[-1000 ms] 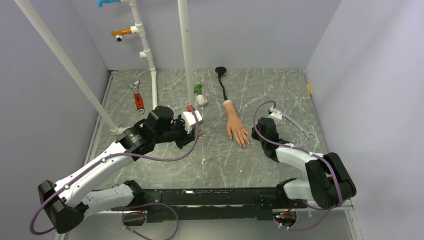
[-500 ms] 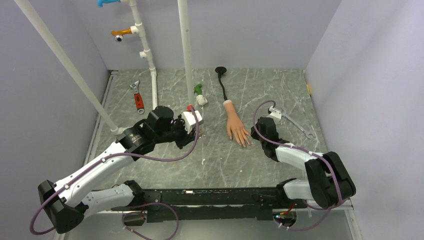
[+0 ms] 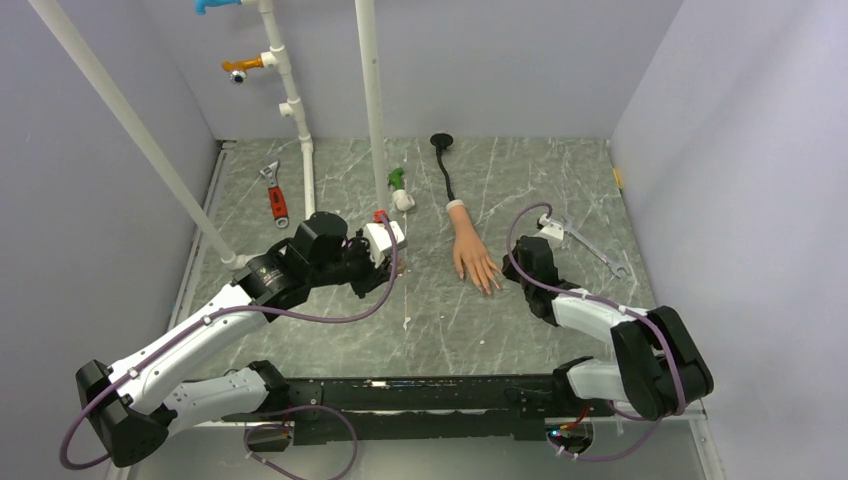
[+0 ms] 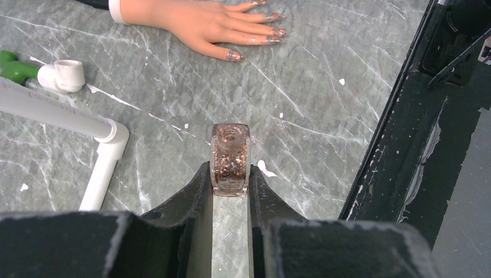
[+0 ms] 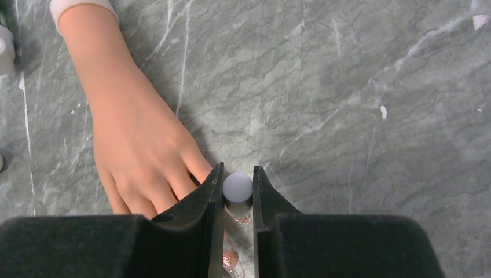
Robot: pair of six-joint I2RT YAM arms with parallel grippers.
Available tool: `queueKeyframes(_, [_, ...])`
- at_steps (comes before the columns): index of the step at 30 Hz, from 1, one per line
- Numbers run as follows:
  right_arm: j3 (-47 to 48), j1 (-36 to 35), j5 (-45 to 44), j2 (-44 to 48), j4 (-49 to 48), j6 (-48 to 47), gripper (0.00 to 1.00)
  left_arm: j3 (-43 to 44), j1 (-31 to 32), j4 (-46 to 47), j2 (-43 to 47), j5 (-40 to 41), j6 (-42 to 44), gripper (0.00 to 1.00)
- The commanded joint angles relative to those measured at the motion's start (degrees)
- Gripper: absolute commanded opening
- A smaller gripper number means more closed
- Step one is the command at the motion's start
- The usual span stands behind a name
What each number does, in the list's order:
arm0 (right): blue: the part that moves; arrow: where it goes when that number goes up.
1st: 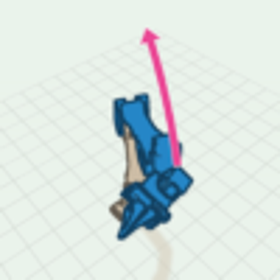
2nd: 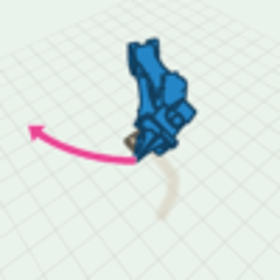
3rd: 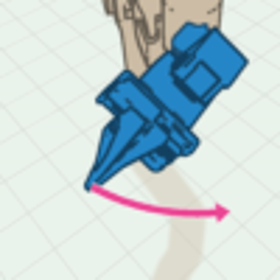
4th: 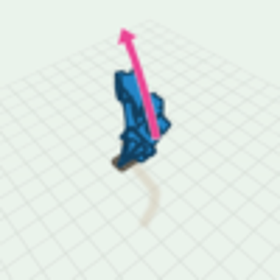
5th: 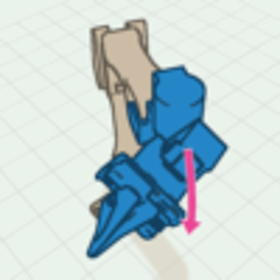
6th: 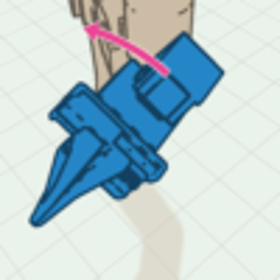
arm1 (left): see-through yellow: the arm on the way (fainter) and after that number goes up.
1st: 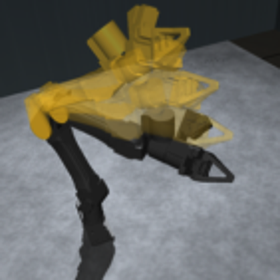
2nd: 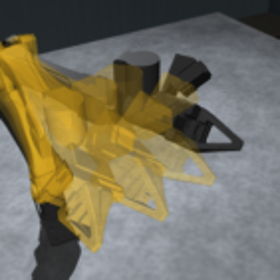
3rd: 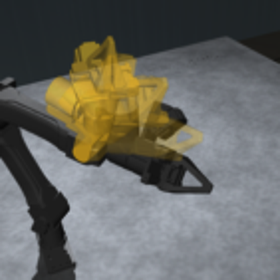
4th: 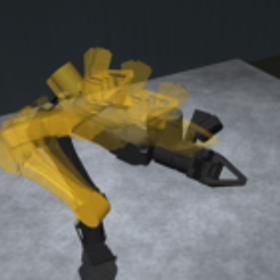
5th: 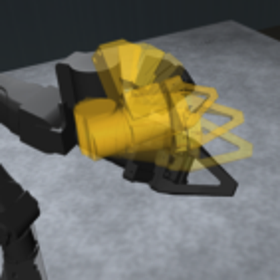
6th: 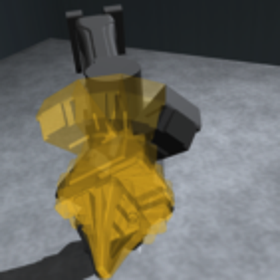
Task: Paint the nails
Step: Paint the nail polish on the nail.
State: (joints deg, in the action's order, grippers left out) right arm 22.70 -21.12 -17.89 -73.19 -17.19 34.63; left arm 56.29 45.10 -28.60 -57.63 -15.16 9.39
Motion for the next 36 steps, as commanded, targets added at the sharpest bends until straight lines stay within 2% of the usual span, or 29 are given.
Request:
queueKeyframes(1, [-1.8, 0.3, -1.1, 2.0, -1.7, -0.1, 0.00, 3.0, 0.3, 0.9, 0.3, -0.5, 0.4, 0.00])
queueKeyframes(12, [-2.3, 0.3, -0.8, 3.6, -0.3, 0.0, 0.00, 2.9, 0.3, 0.8, 0.6, -1.9, 0.8, 0.00])
queueKeyframes(23, [3.6, 0.3, 1.7, 16.4, 9.4, -2.7, 0.00, 2.0, 0.4, 2.0, 2.6, -7.0, 1.6, 0.00])
queueKeyframes(31, [13.0, 0.4, 10.6, 19.9, 13.9, -2.7, 0.00, 1.1, 0.3, 3.2, 4.7, -9.0, 1.9, 0.00])
queueKeyframes(34, [16.9, 0.3, 16.9, 19.9, 13.2, -2.7, 0.00, 1.4, 0.4, 3.2, 4.7, -11.6, 1.6, 0.00])
queueKeyframes(36, [19.1, 0.3, 25.0, 19.9, 11.6, -3.4, 0.00, 1.4, 0.4, 3.6, 5.0, -12.7, 1.2, 0.00])
